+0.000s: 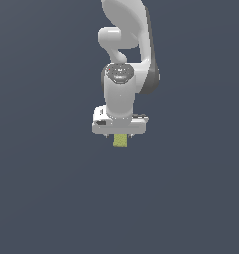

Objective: Pick up the object and move it to a goal position.

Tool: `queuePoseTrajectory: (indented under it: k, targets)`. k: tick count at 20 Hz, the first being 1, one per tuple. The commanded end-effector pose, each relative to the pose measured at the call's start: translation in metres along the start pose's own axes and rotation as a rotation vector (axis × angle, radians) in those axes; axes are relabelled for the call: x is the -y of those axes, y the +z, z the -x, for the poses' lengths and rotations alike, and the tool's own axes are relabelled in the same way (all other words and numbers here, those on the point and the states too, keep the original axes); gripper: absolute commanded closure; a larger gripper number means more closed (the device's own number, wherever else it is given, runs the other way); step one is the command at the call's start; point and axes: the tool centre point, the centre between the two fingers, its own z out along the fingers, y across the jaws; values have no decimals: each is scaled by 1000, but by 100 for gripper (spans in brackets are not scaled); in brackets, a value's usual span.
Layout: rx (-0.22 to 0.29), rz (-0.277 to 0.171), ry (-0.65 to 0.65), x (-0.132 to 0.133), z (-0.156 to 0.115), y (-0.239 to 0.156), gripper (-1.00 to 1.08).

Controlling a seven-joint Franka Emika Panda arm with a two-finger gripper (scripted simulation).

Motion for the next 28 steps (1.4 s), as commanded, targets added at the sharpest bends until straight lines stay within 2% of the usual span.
queuePoseTrajectory:
  k: [1,10,20,28]
  targets:
    - [0,0,0,0,0,0,-92]
    - [-32,-10,39,-28,-10,-11,-92]
    - [-31,-9,39,-21,0,5,-92]
    - [-29,-10,45,-7,30,47,-92]
